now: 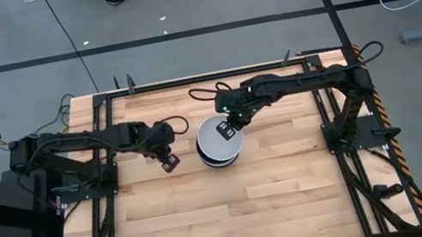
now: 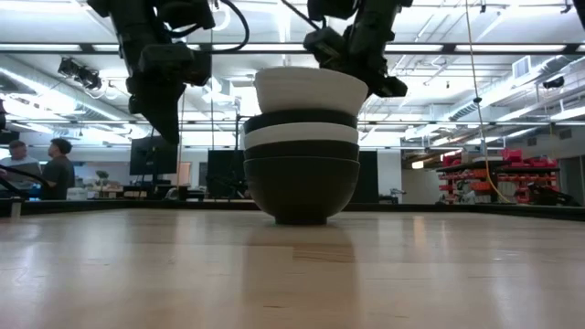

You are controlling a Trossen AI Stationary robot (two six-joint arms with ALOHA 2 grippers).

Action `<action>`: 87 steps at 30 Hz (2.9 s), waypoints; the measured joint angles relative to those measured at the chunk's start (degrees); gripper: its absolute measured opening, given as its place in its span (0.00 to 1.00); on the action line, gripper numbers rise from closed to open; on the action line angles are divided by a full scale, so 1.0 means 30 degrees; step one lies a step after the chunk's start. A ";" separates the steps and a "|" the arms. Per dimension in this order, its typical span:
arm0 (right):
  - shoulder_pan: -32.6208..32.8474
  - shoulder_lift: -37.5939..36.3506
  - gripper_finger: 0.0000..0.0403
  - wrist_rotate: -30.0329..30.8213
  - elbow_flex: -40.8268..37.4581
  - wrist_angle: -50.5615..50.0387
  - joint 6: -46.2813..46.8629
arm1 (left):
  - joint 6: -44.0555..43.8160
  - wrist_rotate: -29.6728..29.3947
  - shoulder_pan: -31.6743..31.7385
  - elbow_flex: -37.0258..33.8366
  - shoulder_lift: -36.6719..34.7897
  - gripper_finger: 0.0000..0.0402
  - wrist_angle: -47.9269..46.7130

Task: Nest bowls inside each other
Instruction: Stack the white bowl on top of the stacked bowls

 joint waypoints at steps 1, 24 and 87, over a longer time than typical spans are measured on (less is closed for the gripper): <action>-0.0024 0.0124 0.01 -0.0007 0.0000 0.0076 -0.0099 | -0.0004 0.0000 0.0112 0.0000 -0.0002 0.04 -0.0004; -0.0075 0.1053 0.10 -0.0755 0.0000 0.0320 -0.1429 | -0.0594 0.0007 0.0430 0.0000 0.0000 0.03 0.0495; 0.0167 0.1009 0.01 -0.0364 0.1779 -0.0291 -0.4897 | -0.0568 0.0007 0.0434 0.0000 0.0004 0.08 0.1633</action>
